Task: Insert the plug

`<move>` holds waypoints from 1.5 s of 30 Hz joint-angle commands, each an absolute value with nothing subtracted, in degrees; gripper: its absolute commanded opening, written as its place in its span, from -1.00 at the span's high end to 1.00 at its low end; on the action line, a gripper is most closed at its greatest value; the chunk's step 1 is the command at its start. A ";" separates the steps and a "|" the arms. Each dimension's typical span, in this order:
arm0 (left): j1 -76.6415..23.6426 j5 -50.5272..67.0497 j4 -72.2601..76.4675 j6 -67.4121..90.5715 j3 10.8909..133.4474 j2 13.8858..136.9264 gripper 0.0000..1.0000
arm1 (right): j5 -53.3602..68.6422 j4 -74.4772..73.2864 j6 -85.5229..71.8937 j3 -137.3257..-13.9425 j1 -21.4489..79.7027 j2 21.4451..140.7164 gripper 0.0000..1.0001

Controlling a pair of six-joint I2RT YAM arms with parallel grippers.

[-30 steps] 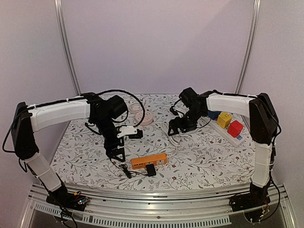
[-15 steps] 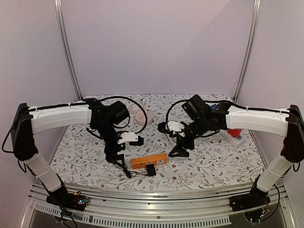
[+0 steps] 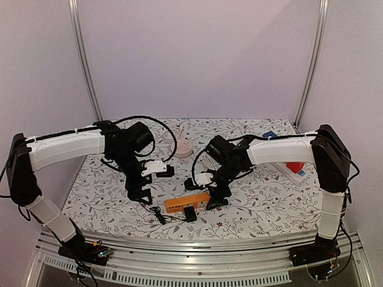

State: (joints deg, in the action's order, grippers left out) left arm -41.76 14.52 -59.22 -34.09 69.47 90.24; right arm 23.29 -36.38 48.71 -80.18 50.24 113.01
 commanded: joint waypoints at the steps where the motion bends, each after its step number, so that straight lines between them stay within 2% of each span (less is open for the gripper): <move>1: -39.34 14.71 -59.51 -34.63 68.39 87.63 -0.91 | 24.25 -35.96 47.80 -81.95 50.67 115.06 -0.78; 8: -38.58 15.54 -59.02 -34.54 67.77 87.19 -0.92 | 23.37 -34.83 44.32 -83.31 50.63 118.05 -0.54; 12: -38.67 16.68 -58.98 -34.50 67.94 87.35 -0.92 | 23.55 -34.94 42.04 -85.28 50.43 119.69 0.00; 21: -38.67 16.83 -60.13 -35.26 68.16 86.99 -0.91 | 28.91 -35.32 39.26 -85.67 48.63 120.77 0.38; 28: -38.75 17.09 -60.66 -35.94 69.87 88.56 -0.92 | 40.21 -37.10 31.66 -87.73 43.81 123.00 0.52; 32: -39.20 16.90 -61.31 -37.07 72.64 89.98 -0.91 | 44.58 -37.92 26.86 -88.64 42.24 125.73 0.53; 37: -41.64 13.58 -61.01 -40.51 78.15 93.87 -0.91 | 51.85 -40.68 15.22 -92.49 39.44 132.07 0.59; 45: -47.96 9.63 -56.41 -48.10 84.96 103.97 -0.90 | 53.22 -42.61 5.13 -93.36 38.82 136.83 0.64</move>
State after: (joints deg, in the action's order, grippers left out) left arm -44.53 12.14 -58.87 -42.09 83.11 99.61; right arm 54.65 -39.81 11.90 -94.02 38.46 132.31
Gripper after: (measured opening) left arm 0.954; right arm 0.304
